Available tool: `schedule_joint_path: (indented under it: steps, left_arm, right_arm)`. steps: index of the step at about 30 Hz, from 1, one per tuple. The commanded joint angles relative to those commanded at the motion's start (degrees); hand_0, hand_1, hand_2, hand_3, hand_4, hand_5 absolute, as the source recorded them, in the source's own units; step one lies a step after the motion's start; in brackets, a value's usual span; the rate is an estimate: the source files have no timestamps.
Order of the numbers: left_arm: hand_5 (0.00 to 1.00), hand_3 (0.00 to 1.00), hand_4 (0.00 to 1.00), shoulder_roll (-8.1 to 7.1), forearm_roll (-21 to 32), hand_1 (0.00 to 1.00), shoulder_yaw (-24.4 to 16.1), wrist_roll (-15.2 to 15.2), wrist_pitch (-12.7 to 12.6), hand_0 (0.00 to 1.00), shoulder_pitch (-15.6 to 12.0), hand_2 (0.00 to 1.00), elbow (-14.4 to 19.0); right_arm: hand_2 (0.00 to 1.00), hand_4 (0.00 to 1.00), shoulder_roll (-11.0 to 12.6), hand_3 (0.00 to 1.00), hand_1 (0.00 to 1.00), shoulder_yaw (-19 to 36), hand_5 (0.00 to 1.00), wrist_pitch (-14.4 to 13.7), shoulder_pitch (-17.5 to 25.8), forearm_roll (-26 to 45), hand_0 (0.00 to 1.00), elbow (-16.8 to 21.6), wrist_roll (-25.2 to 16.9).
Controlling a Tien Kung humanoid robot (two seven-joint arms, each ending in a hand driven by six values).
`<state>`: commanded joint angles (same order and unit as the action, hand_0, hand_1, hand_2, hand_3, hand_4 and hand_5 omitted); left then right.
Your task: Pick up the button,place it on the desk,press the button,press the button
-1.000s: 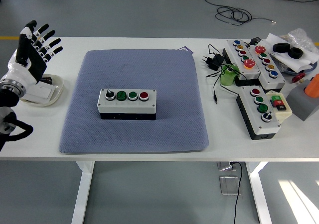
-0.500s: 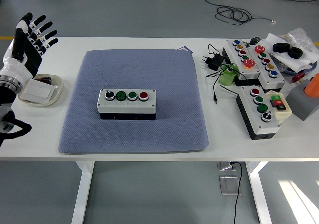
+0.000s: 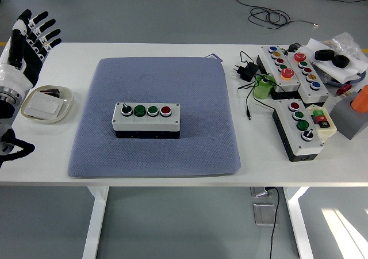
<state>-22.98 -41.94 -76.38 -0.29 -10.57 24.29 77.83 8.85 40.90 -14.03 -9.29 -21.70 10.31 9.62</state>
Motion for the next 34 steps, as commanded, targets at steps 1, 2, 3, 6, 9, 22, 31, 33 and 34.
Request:
schedule_joint_path:
  steps: [1, 2, 3, 6, 9, 22, 31, 33, 34]
  left_arm:
    - [0.998, 0.864, 0.607, -0.02, 0.0, 0.831, 0.0, 0.0, -0.1, 0.817, -0.1, 0.874, 0.1]
    - [0.998, 0.864, 0.607, -0.04, 0.1, 0.831, 0.0, 0.0, -0.1, 0.817, -0.2, 0.874, 0.2]
    - [0.998, 0.864, 0.607, -0.06, 0.1, 0.831, -0.1, 0.0, -0.2, 0.817, -0.3, 0.874, 0.3]
    - [0.998, 0.864, 0.608, -0.1, 0.1, 0.83, -0.1, 0.0, -0.3, 0.817, -0.6, 0.873, 0.4]
    - [0.998, 0.864, 0.608, -0.05, 0.2, 0.83, 0.0, 0.0, -0.5, 0.817, -0.7, 0.873, 0.4]
    - [0.998, 0.885, 0.611, 0.0, 0.2, 0.831, 0.4, 0.0, -0.8, 0.813, -1.8, 0.874, 0.1]
    - [0.998, 0.898, 0.612, -0.23, 0.0, 0.832, 0.6, 0.1, -0.7, 0.812, -2.2, 0.874, 0.1]
    - [0.998, 0.898, 0.612, -0.26, 0.0, 0.832, 0.5, 0.1, -0.8, 0.812, -2.3, 0.874, 0.1]
    - [0.998, 0.898, 0.612, -0.31, 0.0, 0.832, 0.5, 0.1, -0.8, 0.812, -2.3, 0.874, 0.2]
  right_arm:
    - [0.817, 0.412, 0.0, 0.751, 0.797, 0.0, 0.479, 0.0, 0.0, 0.0, 0.787, 0.0, 0.0]
    - [0.817, 0.412, 0.0, 0.751, 0.797, -0.1, 0.479, 0.0, 0.0, 0.0, 0.787, 0.0, 0.0]
    - [0.817, 0.412, 0.0, 0.751, 0.797, -0.1, 0.479, 0.1, 0.0, 0.1, 0.787, 0.0, -0.1]
    - [0.817, 0.412, 0.1, 0.751, 0.797, -0.4, 0.479, 0.1, 0.1, 0.5, 0.787, 0.0, -0.1]
    - [0.817, 0.412, 0.1, 0.751, 0.797, -0.4, 0.479, 0.1, 0.2, 0.5, 0.787, 0.0, -0.1]
    - [0.817, 0.412, 0.1, 0.751, 0.797, 0.0, 0.479, -0.2, 1.0, -0.4, 0.787, 0.0, 0.4]
    - [0.817, 0.412, 0.0, 0.751, 0.797, 0.2, 0.479, -0.2, 1.5, -1.1, 0.787, 0.0, 0.6]
    - [0.817, 0.412, 0.1, 0.751, 0.797, 0.2, 0.479, -0.2, 1.5, -1.2, 0.787, 0.0, 0.6]
    - [0.817, 0.412, 0.1, 0.751, 0.797, 0.2, 0.479, -0.2, 1.5, -1.1, 0.787, 0.0, 0.6]
